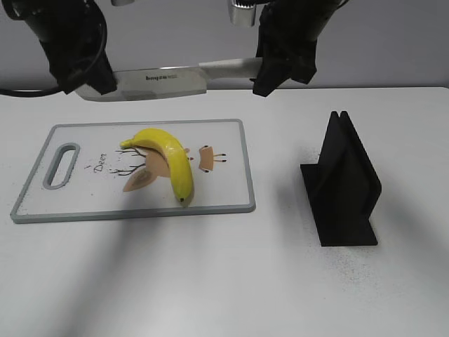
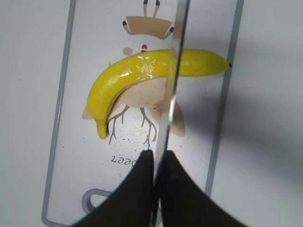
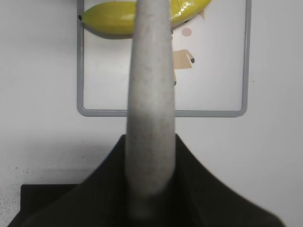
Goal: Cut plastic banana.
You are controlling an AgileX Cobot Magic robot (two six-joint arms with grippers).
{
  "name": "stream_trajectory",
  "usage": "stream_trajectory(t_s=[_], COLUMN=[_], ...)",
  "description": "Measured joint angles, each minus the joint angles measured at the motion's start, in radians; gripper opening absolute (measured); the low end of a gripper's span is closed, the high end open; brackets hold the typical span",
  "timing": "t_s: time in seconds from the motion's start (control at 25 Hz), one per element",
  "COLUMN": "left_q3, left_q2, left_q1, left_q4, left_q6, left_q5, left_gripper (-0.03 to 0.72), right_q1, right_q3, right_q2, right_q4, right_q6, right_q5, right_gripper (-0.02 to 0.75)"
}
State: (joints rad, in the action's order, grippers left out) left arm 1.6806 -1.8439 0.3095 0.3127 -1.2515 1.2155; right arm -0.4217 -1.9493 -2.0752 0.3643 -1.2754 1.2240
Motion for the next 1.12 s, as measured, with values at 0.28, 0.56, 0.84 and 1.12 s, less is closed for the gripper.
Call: stream_trajectory(t_s=[0.28,0.56,0.84,1.12], left_q3=[0.0,0.006,0.008,-0.074], left_q2=[-0.003,-0.064,-0.207,-0.337], left_q1=[0.0,0.0,-0.003,-0.004], left_q4=[-0.004,-0.012,-0.03,-0.03], left_q6=[-0.014,-0.006,0.031,0.056], left_q5=[0.004,-0.003,-0.085,-0.254], left_gripper=[-0.009,-0.009,-0.009,-0.001], right_q1=[0.016,0.017,0.017,0.022], right_q3=[0.0,0.0,-0.007,-0.021], right_q2=[-0.002,-0.012,-0.153,-0.302], right_q4=[0.031,0.033,-0.01,-0.028], right_q6=[-0.012,-0.019,-0.009,0.02], right_q5=[0.0,-0.02,-0.078,-0.125], right_gripper=[0.19,0.19,0.19,0.193])
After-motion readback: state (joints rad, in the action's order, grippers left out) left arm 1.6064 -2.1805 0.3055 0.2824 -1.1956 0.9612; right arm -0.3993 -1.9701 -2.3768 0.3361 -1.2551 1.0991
